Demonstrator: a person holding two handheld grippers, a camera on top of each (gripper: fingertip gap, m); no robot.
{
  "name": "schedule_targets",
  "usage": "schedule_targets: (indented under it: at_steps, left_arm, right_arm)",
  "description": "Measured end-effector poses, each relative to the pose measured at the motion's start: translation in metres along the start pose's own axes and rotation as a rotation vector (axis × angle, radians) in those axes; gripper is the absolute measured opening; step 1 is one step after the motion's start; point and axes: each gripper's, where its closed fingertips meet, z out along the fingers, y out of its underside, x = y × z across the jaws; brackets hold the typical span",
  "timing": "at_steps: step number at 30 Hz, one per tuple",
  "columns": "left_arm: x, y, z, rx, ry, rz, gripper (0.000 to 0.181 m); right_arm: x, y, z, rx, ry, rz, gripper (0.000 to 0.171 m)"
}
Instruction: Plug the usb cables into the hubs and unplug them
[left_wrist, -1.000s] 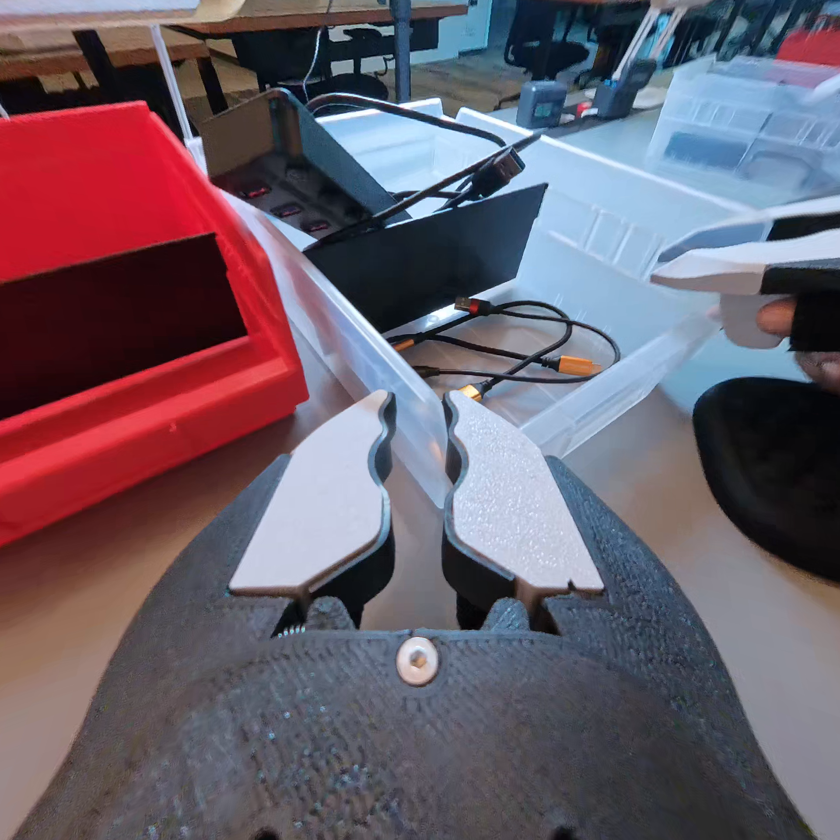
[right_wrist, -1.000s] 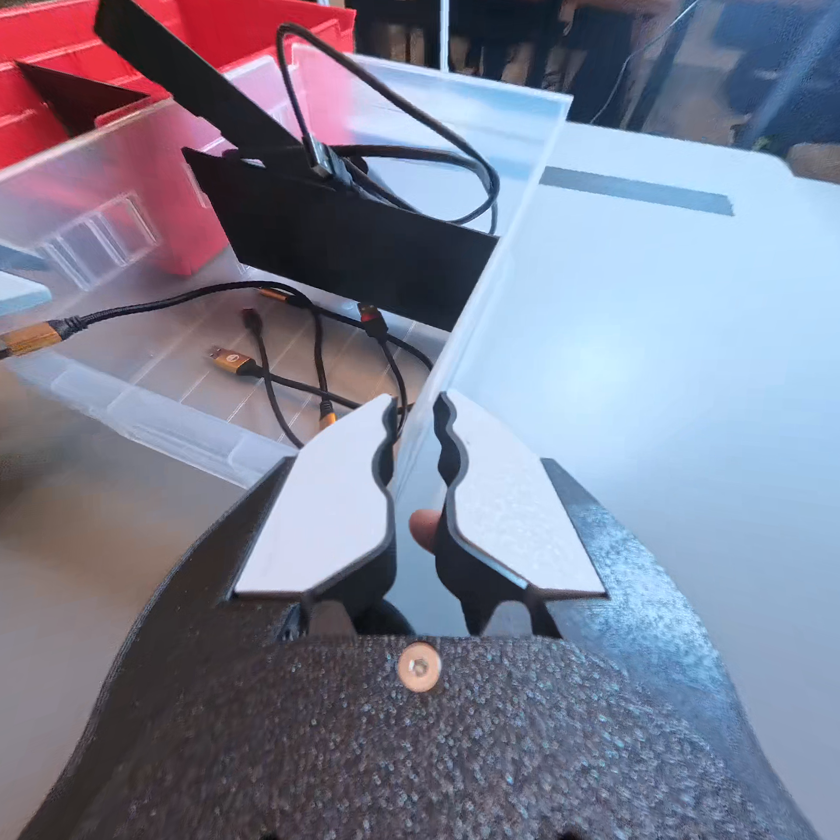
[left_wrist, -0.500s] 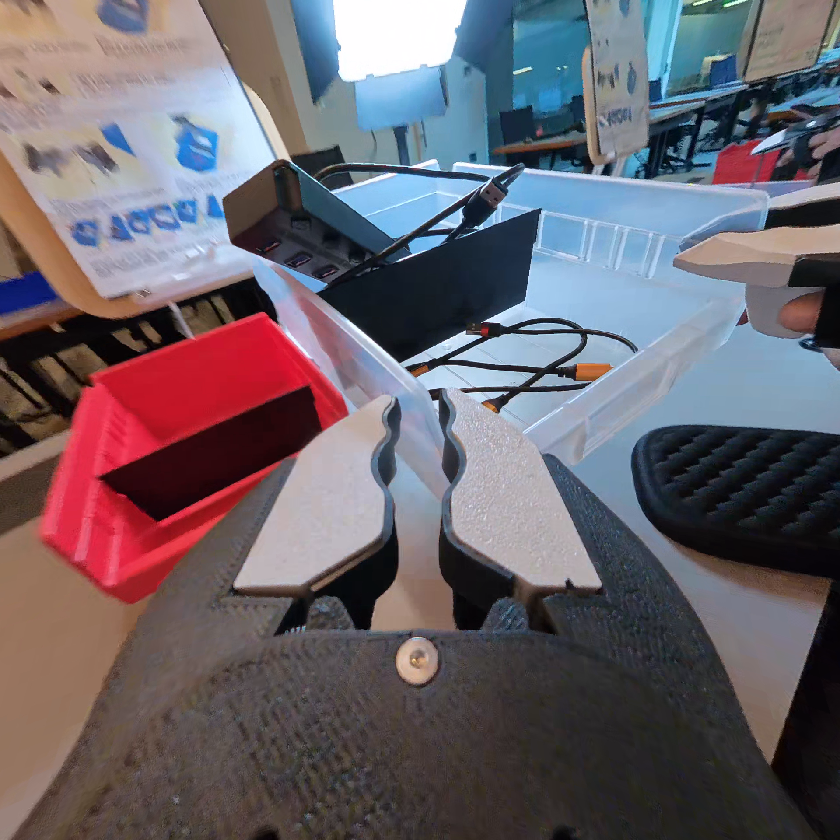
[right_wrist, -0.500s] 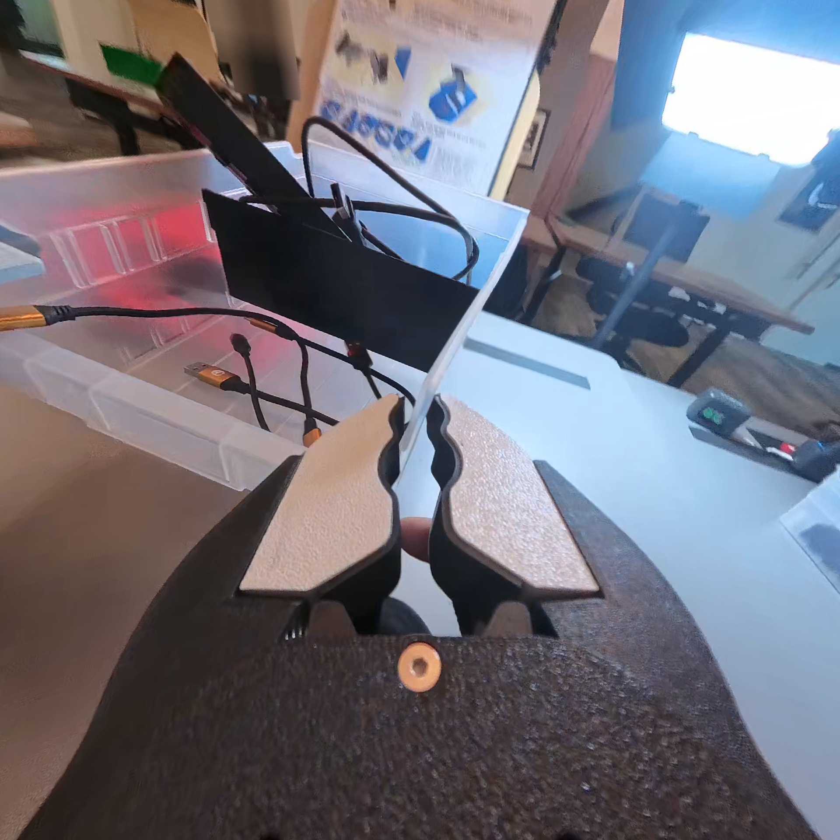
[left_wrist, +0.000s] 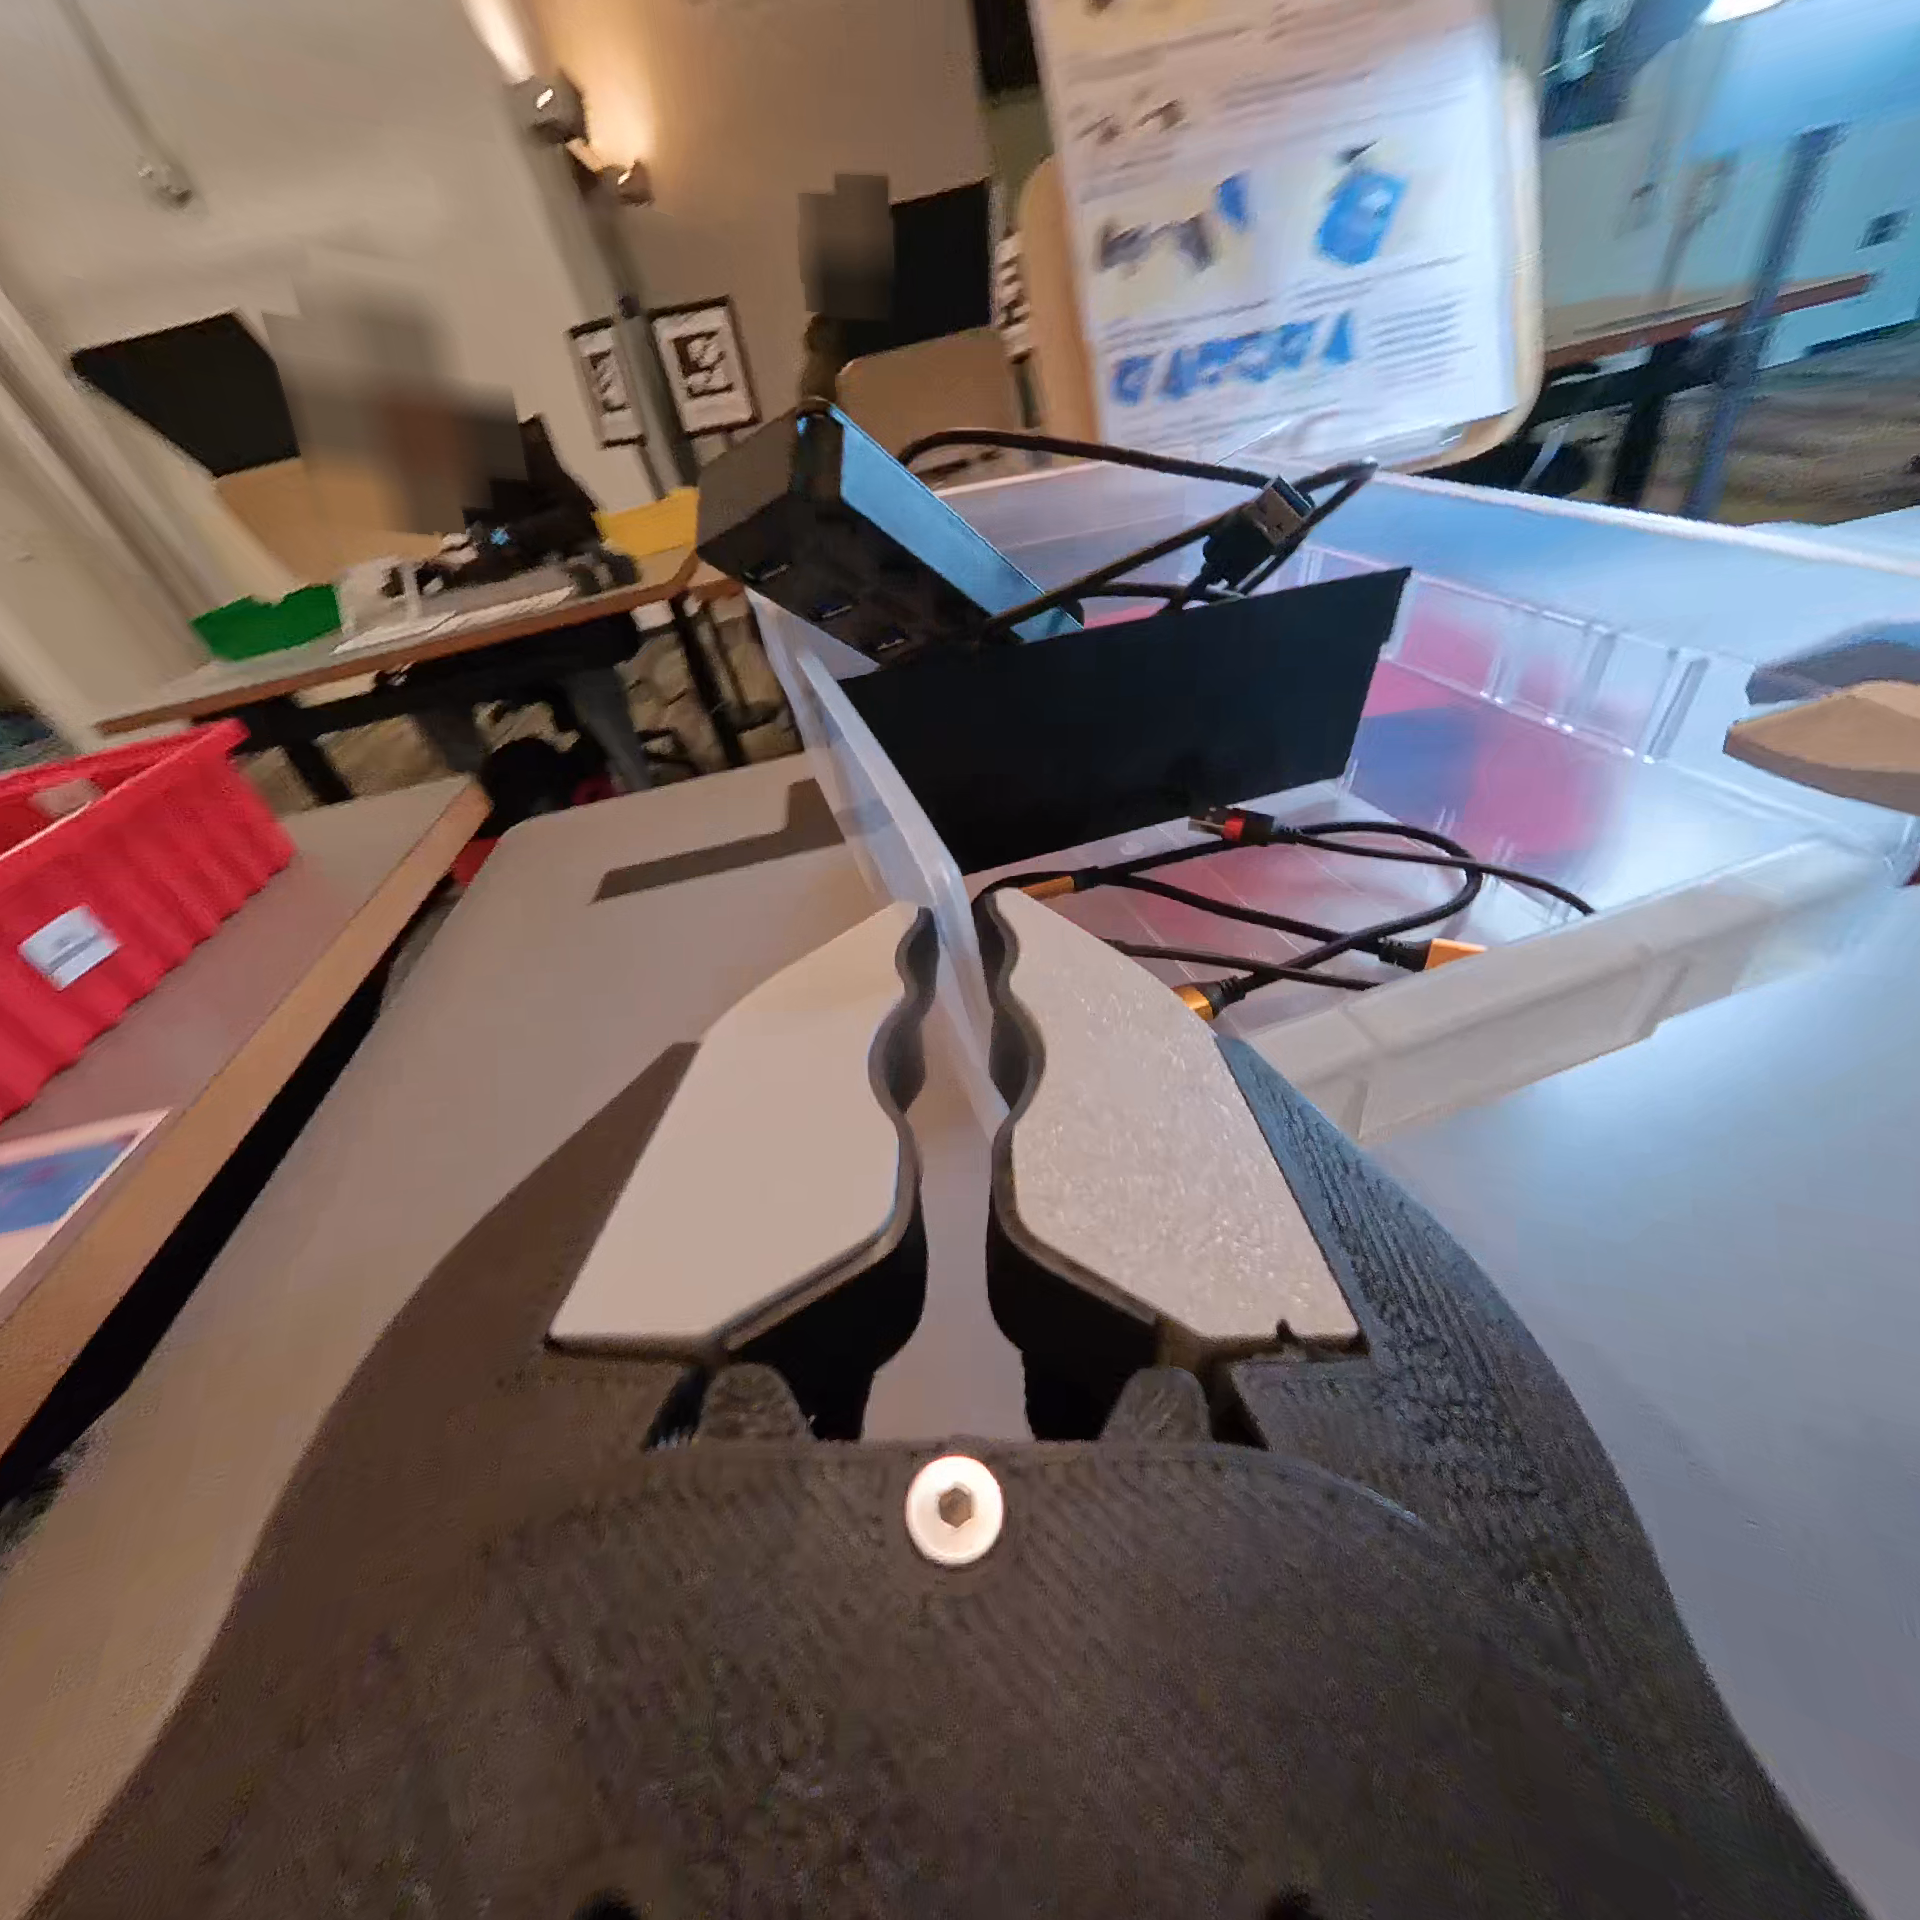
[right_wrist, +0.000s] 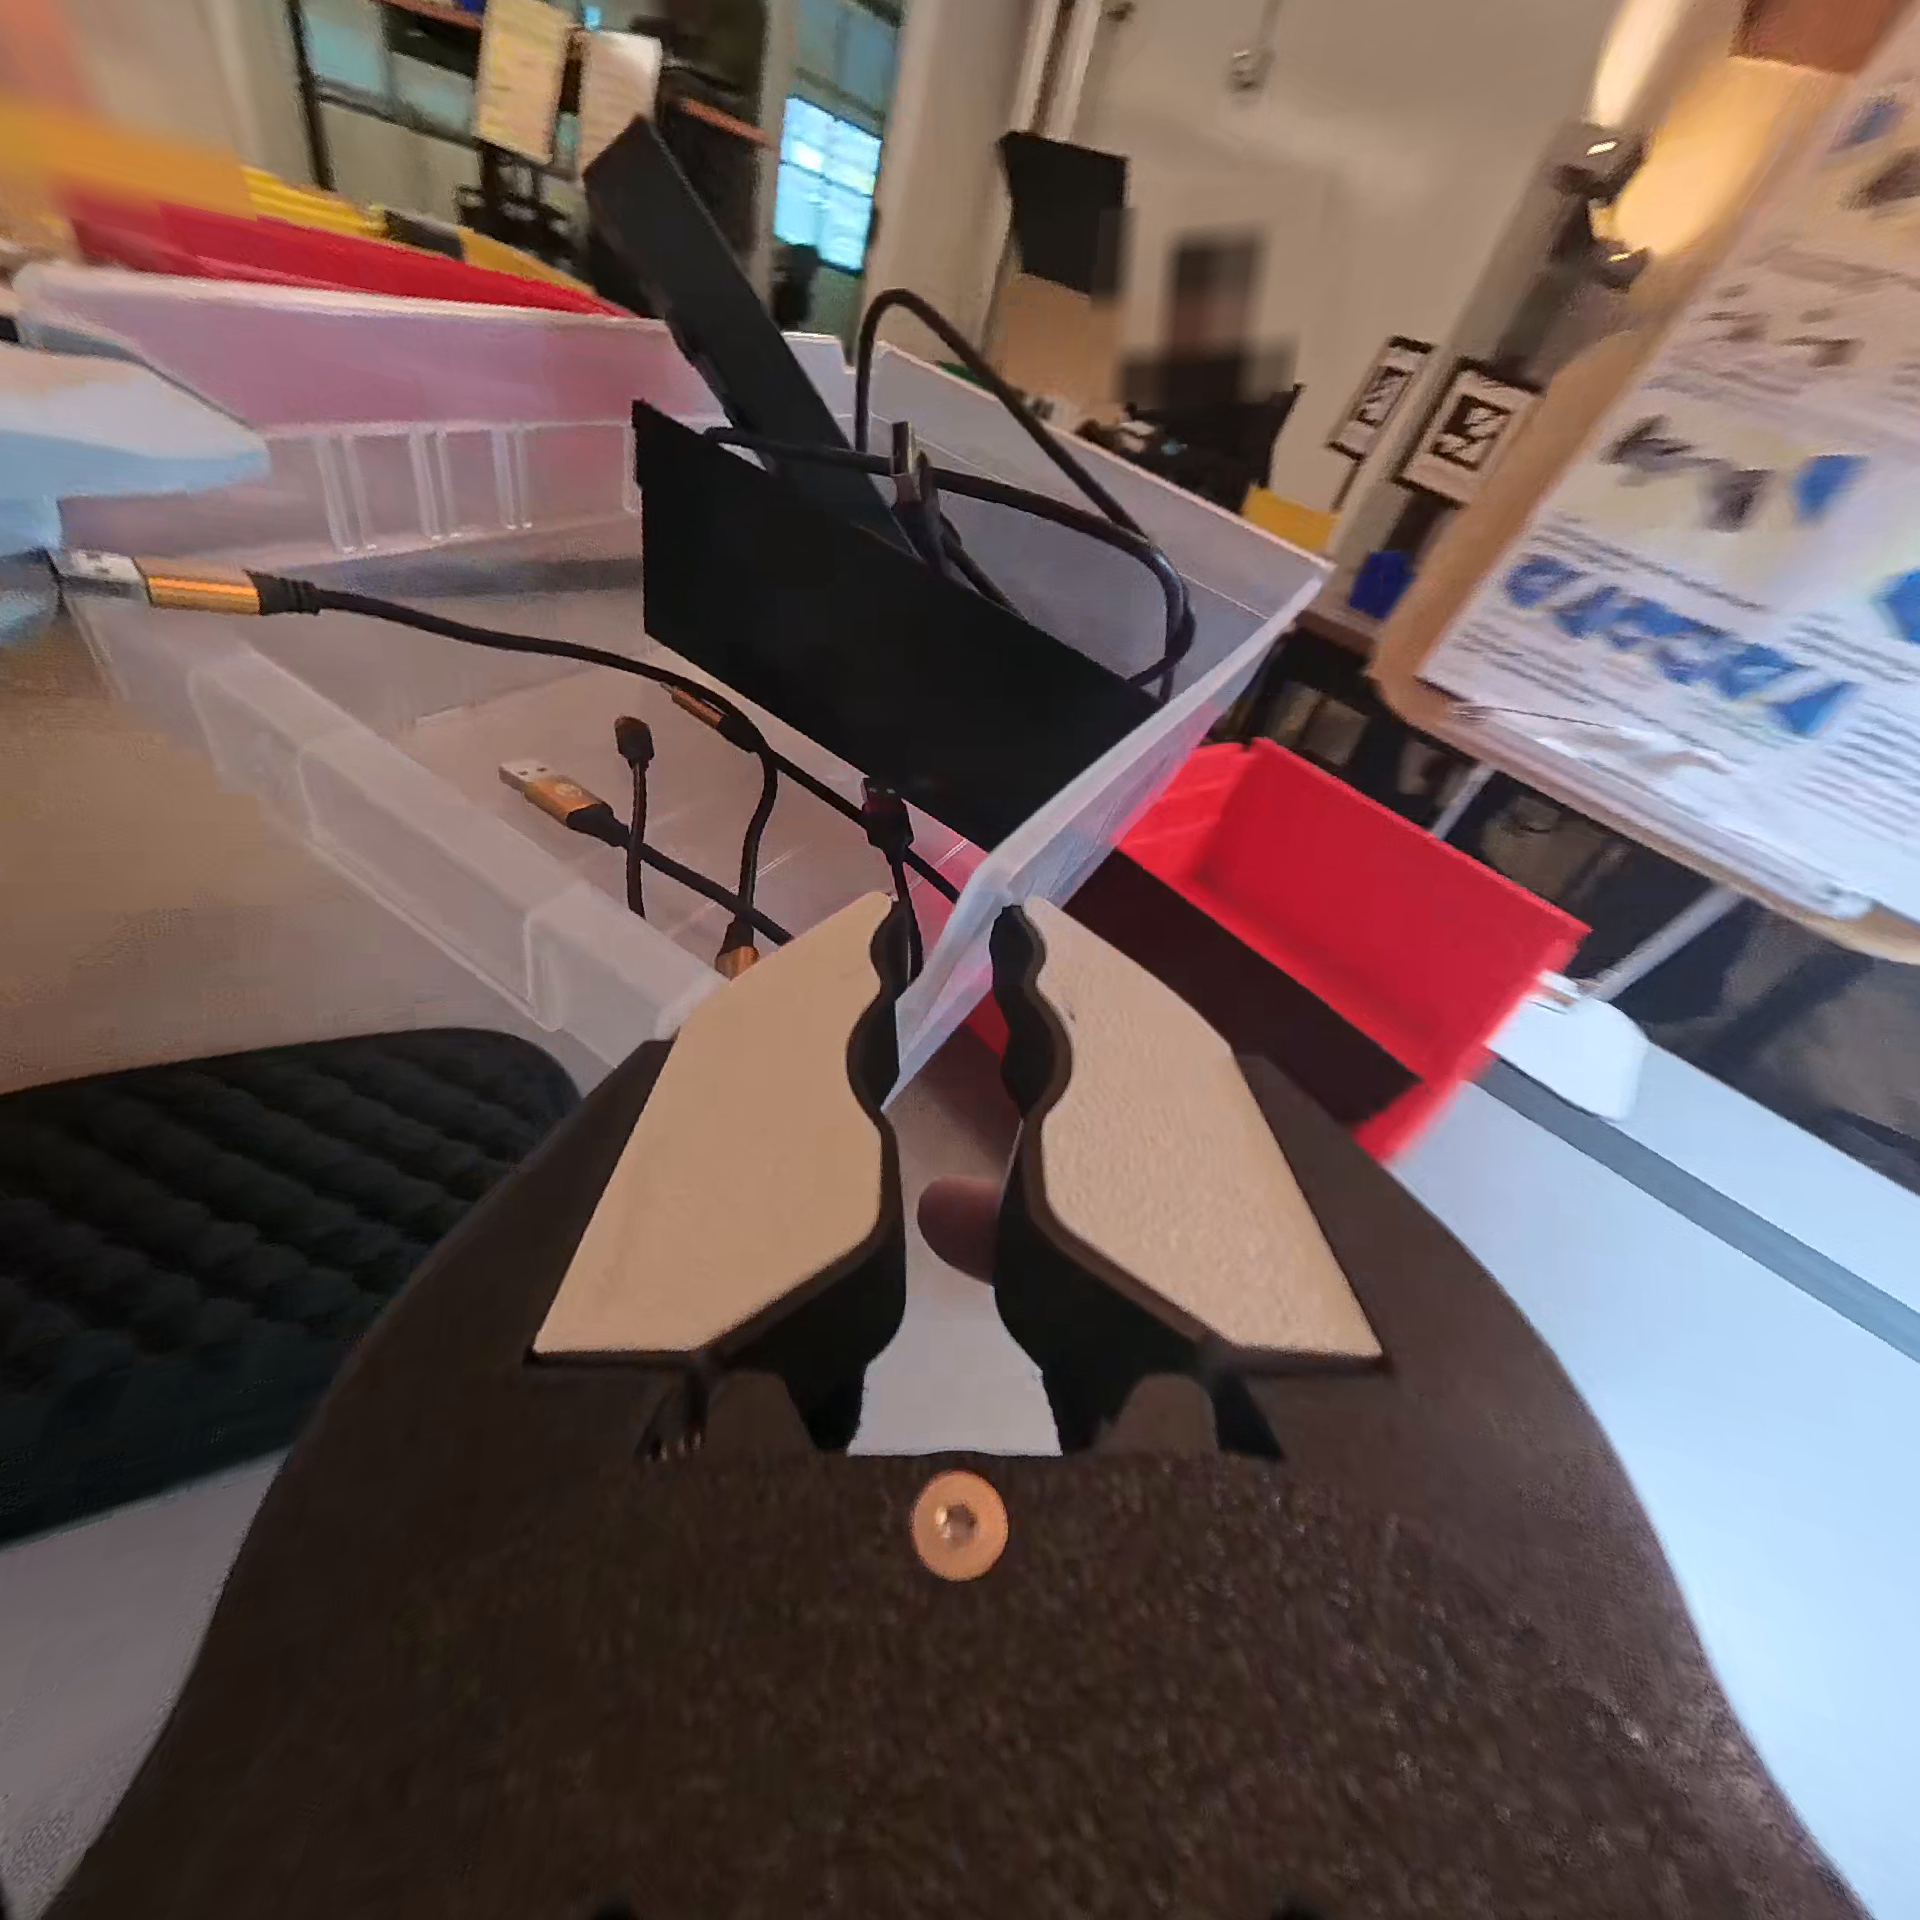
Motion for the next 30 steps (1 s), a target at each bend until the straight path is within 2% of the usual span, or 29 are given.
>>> schedule_targets:
  at_steps: [3, 9, 14, 17, 19, 20, 22, 25, 28, 30]
  left_arm:
    - [-0.042, 0.027, 0.005, -0.022, -0.076, -0.021, 0.006]
    - [-0.083, 0.045, 0.015, -0.020, -0.096, -0.120, 0.006]
    - [-0.093, 0.071, 0.047, -0.063, -0.126, -0.145, 0.006]
    - [-0.087, 0.104, 0.074, -0.167, -0.156, -0.088, 0.006]
    - [-0.074, 0.129, 0.089, -0.300, -0.116, -0.041, 0.008]
    - [-0.060, 0.133, 0.095, -0.332, -0.035, -0.022, 0.015]
    - [-0.042, 0.122, 0.099, -0.309, 0.056, 0.004, 0.021]
    - [-0.033, 0.104, 0.097, -0.321, 0.080, 0.081, 0.043]
    - [-0.022, 0.077, 0.089, -0.289, 0.072, 0.234, 0.044]
    - [0.006, 0.072, 0.088, -0.324, 0.183, 0.291, 0.046]
  right_arm:
    - [-0.032, 0.006, 0.039, 0.032, -0.060, -0.015, 0.017]
    - [-0.053, 0.002, 0.083, 0.012, -0.130, -0.065, 0.018]
    - [-0.052, 0.044, 0.124, -0.103, -0.159, -0.081, 0.018]
    - [-0.040, 0.073, 0.139, -0.192, -0.116, -0.121, 0.019]
    - [-0.025, 0.079, 0.139, -0.241, -0.082, -0.158, 0.020]
    - [-0.020, 0.083, 0.136, -0.281, -0.085, -0.157, 0.027]
    - [-0.008, 0.089, 0.123, -0.335, -0.115, -0.139, 0.045]
    - [0.025, 0.084, 0.097, -0.346, -0.119, -0.165, 0.053]
    - [0.060, 0.090, 0.075, -0.441, -0.183, -0.212, 0.058]
    - [0.076, 0.105, 0.068, -0.541, -0.263, -0.290, 0.062]
